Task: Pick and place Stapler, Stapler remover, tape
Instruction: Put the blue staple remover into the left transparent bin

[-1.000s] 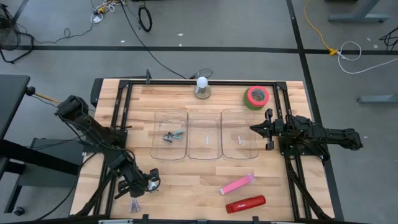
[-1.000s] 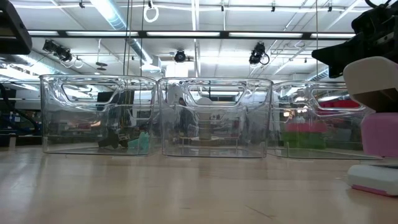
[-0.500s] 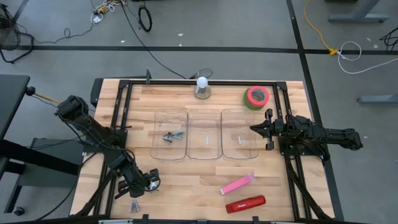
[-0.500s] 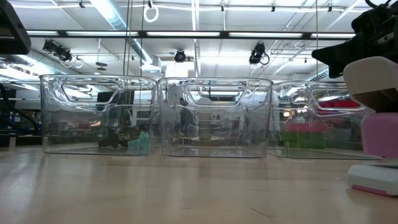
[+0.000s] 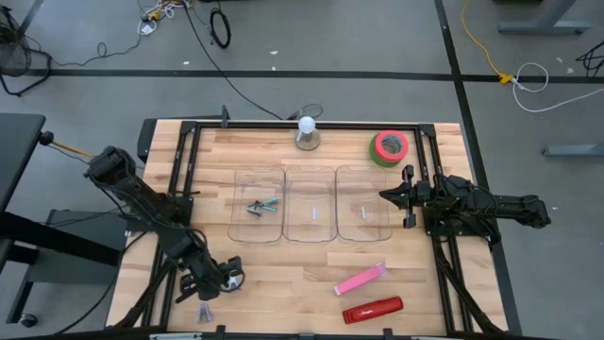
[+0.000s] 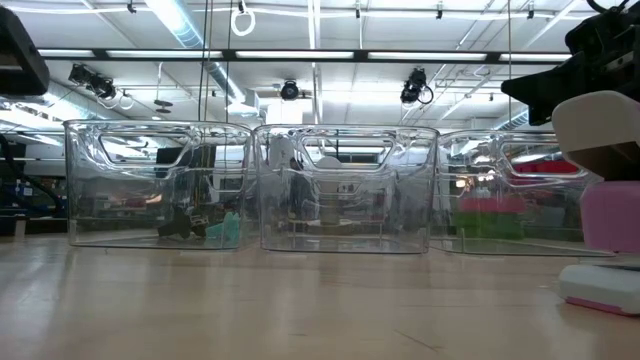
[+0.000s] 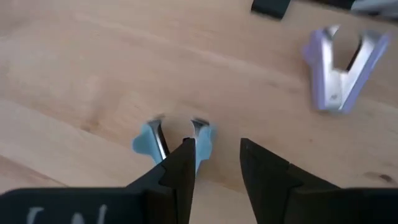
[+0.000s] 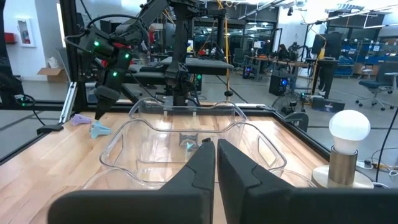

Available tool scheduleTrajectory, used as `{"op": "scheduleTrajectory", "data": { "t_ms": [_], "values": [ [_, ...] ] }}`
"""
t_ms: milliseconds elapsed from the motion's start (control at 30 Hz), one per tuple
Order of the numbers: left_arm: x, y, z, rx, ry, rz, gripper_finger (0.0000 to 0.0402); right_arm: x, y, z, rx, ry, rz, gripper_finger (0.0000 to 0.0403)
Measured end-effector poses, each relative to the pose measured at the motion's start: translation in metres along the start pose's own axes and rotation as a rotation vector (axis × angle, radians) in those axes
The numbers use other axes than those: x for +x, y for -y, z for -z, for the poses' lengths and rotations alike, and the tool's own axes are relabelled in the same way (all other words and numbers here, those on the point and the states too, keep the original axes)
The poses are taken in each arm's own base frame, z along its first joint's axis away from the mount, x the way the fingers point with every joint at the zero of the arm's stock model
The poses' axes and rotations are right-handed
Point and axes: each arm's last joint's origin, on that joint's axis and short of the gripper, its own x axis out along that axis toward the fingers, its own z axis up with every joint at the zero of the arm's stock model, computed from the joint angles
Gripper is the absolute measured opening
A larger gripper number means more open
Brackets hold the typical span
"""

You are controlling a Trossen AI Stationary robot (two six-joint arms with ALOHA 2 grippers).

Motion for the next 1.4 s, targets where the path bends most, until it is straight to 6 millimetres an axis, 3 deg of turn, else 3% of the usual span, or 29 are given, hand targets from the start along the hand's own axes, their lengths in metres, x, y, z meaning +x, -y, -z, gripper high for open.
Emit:
{"op": "scheduleTrajectory", "data": {
  "t_ms": [667,1100,1400],
  "values": [
    [0.0096,-0.0003,0.0009,0.002,-0.022,0.006,0.0123,0.0,0.0,0.0,0.0,0.0,0.0,0.0022],
    [0.0096,-0.0004,0.0005,-0.009,-0.018,0.004,0.0034,0.0,0.0,-0.0001,0.0,0.0,0.0,0.0022],
    [0.0096,-0.0005,0.0004,-0.009,-0.017,0.004,0.0013,0.0,0.0,0.0,0.0,0.0,0.0,0.0022]
  ]
}}
